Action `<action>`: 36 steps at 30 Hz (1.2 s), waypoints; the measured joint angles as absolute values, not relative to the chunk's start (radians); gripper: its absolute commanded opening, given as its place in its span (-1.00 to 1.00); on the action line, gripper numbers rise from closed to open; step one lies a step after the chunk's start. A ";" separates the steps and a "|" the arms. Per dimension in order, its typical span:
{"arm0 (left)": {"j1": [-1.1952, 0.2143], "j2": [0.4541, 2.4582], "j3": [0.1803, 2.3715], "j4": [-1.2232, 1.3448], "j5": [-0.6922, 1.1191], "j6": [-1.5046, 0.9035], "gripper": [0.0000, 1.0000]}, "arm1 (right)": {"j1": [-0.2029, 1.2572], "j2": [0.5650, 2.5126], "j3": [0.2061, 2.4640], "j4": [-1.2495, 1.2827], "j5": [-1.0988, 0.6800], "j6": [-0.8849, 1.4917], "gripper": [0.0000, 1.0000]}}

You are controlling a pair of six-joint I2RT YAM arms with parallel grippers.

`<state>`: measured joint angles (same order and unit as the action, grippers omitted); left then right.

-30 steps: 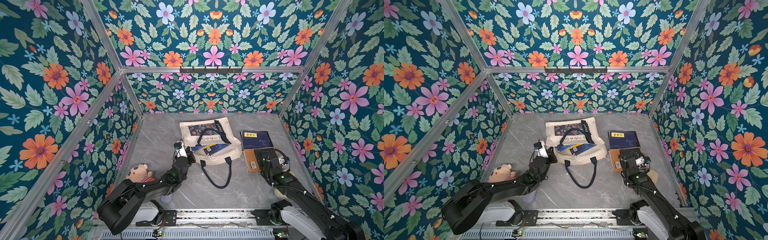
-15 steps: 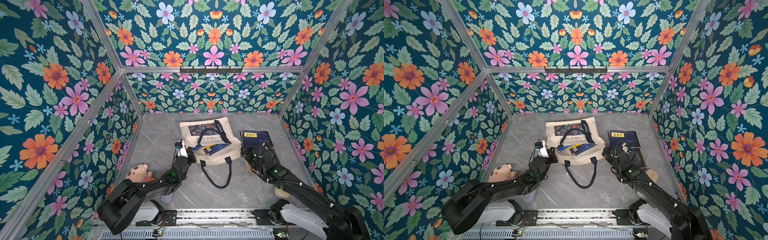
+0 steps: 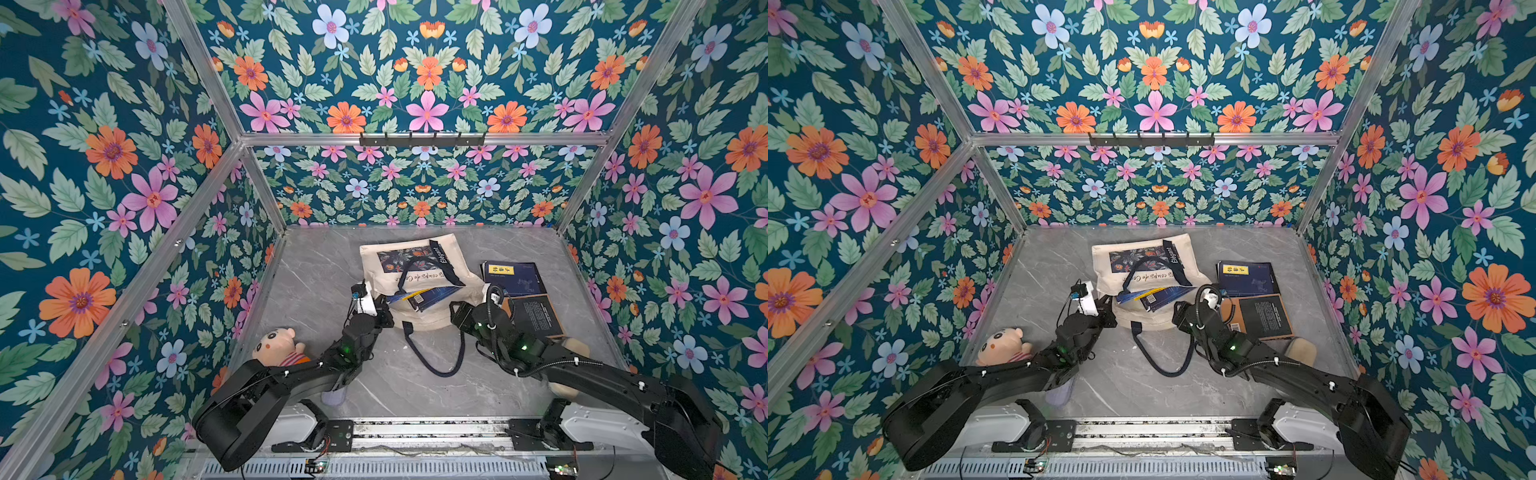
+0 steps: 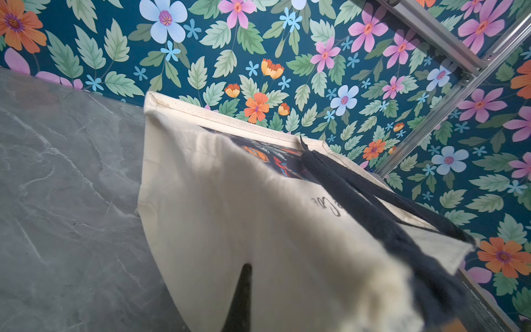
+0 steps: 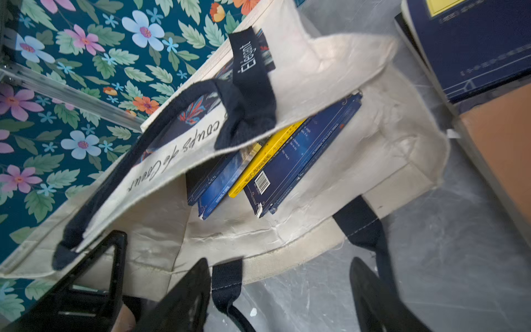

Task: Take out the books from the canvas bag
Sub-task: Pick up the book from the canvas bag.

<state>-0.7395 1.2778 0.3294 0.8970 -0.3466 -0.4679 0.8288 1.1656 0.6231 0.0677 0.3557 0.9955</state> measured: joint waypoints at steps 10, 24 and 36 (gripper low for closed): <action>-0.739 1.277 0.321 0.912 -0.309 -0.468 -1.00 | 0.852 1.332 0.645 0.212 0.291 0.997 0.20; -0.739 1.277 0.317 0.934 -0.228 -0.463 -1.00 | 0.854 1.649 0.717 0.504 0.293 0.992 0.04; -0.739 1.286 0.316 0.945 -0.200 -0.459 -1.00 | 0.769 1.884 0.802 0.732 0.234 1.018 -0.05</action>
<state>-0.7395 1.2861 0.3164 0.9447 -0.2005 -0.4595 0.7689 1.8835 0.8017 0.7319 0.2344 1.0183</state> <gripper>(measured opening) 0.048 0.479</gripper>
